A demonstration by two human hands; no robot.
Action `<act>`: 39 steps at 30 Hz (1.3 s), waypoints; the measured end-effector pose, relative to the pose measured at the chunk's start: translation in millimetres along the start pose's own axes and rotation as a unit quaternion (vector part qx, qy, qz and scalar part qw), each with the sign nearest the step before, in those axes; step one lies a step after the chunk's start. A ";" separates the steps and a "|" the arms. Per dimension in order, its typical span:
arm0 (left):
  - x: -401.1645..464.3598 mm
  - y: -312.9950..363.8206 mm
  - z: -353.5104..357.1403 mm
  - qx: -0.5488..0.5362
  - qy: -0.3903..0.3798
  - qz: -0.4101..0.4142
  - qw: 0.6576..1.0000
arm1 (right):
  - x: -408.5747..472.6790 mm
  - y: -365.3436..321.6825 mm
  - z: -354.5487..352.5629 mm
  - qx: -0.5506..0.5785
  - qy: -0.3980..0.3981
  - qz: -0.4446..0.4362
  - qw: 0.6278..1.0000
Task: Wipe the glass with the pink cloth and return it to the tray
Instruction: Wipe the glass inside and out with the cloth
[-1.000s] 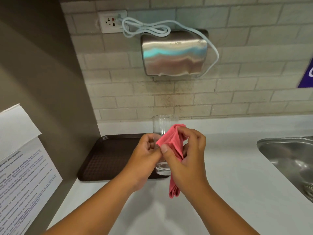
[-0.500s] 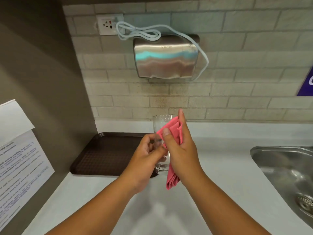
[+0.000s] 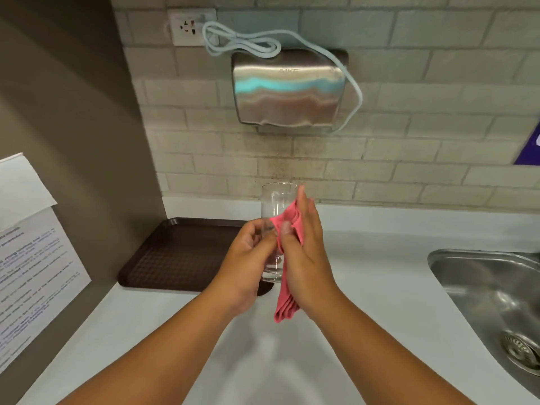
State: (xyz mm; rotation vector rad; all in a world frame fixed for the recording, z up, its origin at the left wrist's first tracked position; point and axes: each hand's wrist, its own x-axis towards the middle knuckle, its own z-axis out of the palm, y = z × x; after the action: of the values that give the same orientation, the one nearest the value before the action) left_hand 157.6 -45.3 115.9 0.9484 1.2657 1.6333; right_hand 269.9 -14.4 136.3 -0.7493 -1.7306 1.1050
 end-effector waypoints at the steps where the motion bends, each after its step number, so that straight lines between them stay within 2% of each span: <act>1: 2.0 -0.5 -2.4 0.004 -0.009 -0.001 1.000 | 0.2 -1.1 2.8 -0.030 -0.006 -0.002 1.000; 5: 6.3 -1.0 -9.8 0.000 -0.033 -0.005 0.999 | 9.4 -2.9 6.6 -0.111 -0.009 -0.038 0.993; 11: 8.6 -6.1 -16.6 -0.005 -0.053 -0.023 0.998 | 28.8 -5.7 10.2 -0.101 0.034 -0.015 0.994; 18: 5.1 -1.6 -17.7 -0.035 -0.073 -0.014 0.997 | 42.8 -11.6 2.5 0.037 0.075 0.031 0.996; 23: 5.9 -1.2 -22.7 -0.069 -0.069 -0.018 0.995 | 35.9 -2.2 -0.5 0.122 0.052 0.044 0.990; 25: 8.4 -0.6 -23.9 -0.080 -0.057 -0.015 0.995 | 22.4 2.8 7.6 0.100 0.023 0.024 0.994; 29: 9.8 -0.7 -25.3 -0.040 -0.039 -0.020 0.998 | -1.1 11.6 25.0 -0.048 -0.016 -0.049 0.998; 33: 6.1 -9.6 -26.6 -0.023 -0.032 -0.023 0.999 | 5.6 9.1 22.4 -0.134 -0.032 -0.050 0.989; 39: -1.3 -9.9 -22.8 -0.010 -0.039 -0.020 0.999 | 29.0 -2.2 16.7 -0.111 -0.001 -0.031 0.993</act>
State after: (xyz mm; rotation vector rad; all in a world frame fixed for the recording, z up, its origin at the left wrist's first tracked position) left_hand 138.9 -52.9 101.5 0.9591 1.2065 1.5607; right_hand 243.2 3.2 146.3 -0.8241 -1.8853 0.8808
